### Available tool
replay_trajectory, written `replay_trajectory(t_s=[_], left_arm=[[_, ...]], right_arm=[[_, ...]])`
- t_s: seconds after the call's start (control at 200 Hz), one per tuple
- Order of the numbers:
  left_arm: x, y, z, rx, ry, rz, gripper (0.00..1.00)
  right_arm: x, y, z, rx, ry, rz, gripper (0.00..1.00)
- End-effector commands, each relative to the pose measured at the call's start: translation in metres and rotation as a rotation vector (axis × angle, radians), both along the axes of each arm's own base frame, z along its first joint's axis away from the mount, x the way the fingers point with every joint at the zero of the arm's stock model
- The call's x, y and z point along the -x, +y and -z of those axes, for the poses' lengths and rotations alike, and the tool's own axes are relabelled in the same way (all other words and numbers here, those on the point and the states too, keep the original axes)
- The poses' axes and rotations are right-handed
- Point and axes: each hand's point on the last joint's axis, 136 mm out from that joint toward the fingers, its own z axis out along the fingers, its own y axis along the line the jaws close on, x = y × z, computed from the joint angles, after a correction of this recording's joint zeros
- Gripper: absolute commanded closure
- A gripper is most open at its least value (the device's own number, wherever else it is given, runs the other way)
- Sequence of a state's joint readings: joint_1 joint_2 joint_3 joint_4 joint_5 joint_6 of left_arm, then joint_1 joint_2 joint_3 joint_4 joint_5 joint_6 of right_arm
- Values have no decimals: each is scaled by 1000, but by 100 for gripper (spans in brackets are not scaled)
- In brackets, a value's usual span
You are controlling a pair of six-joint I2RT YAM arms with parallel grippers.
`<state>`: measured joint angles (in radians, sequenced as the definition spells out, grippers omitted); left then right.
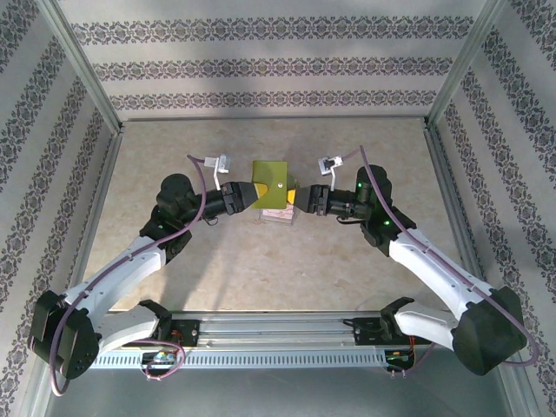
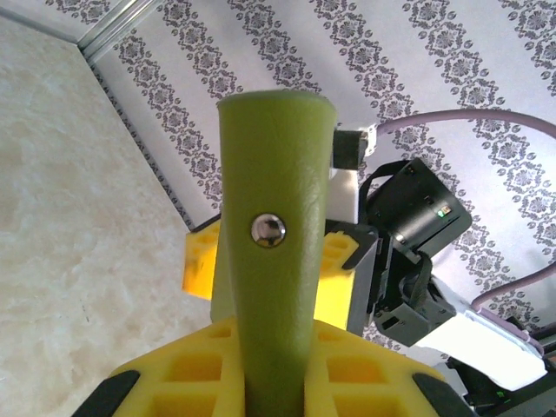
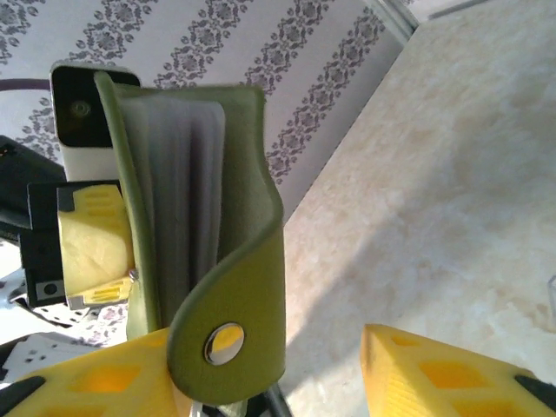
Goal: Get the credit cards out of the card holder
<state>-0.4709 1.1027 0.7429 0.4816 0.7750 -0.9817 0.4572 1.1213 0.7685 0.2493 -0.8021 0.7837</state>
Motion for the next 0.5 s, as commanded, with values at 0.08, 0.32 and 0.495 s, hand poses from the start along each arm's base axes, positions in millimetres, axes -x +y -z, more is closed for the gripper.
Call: replay_trajectory(t_s=[0.08, 0.32, 0.495], left_arm=[[5, 1, -25, 72, -81, 29, 100], [7, -1, -27, 88, -76, 46, 100], [8, -2, -29, 99, -76, 60, 100]], right_arm=[[7, -1, -18, -114, -26, -64, 48], [11, -1, -25, -157, -26, -99, 47], [14, 0, -35, -183, -41, -120, 46]])
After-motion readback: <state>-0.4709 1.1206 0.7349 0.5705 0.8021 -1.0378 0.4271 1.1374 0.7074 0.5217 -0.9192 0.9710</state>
